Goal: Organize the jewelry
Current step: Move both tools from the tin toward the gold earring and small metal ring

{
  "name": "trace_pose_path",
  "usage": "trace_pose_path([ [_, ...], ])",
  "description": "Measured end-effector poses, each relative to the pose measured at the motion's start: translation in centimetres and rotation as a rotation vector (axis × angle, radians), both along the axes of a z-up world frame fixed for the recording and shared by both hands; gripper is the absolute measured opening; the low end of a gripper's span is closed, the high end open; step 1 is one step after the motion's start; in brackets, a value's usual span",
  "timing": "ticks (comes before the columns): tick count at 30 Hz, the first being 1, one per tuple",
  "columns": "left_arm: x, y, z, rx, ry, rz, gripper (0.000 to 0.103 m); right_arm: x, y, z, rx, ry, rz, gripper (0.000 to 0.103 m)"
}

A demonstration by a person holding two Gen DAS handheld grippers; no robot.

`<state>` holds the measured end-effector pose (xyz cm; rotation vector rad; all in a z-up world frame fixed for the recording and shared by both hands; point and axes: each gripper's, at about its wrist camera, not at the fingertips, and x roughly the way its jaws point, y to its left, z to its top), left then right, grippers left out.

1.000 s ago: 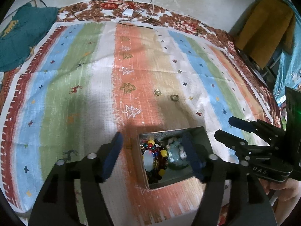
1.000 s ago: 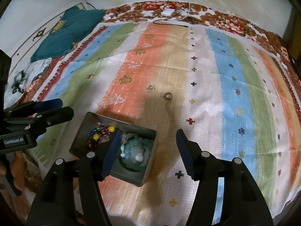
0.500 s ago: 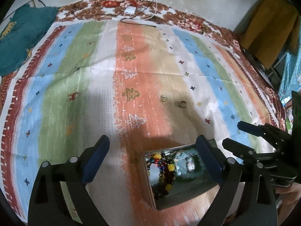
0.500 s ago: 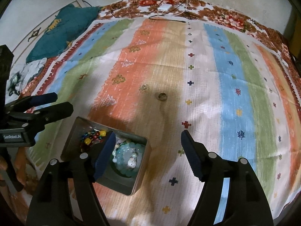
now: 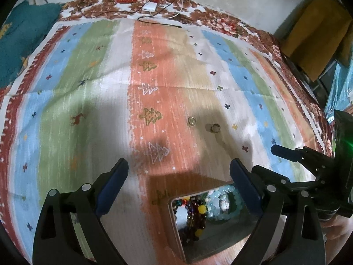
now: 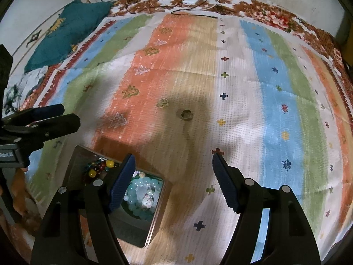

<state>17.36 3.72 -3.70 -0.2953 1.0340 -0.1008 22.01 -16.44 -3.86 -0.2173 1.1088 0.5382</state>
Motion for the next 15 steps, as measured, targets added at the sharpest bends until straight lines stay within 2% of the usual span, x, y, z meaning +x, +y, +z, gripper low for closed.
trace_pose_path([
  [4, 0.8, -0.3, 0.0, 0.037, -0.031, -0.020, 0.091, 0.5, 0.5, -0.1, -0.014, -0.016, 0.013, 0.072],
  [8, 1.5, -1.3, -0.2, 0.143, -0.080, -0.093, 0.091, 0.9, 0.8, -0.4, -0.036, -0.028, 0.032, 0.072],
  [15, 3.4, -0.7, -1.2, 0.174, -0.090, -0.107, 0.091, 2.0, 1.1, -1.1, -0.058, -0.030, 0.055, 0.072],
])
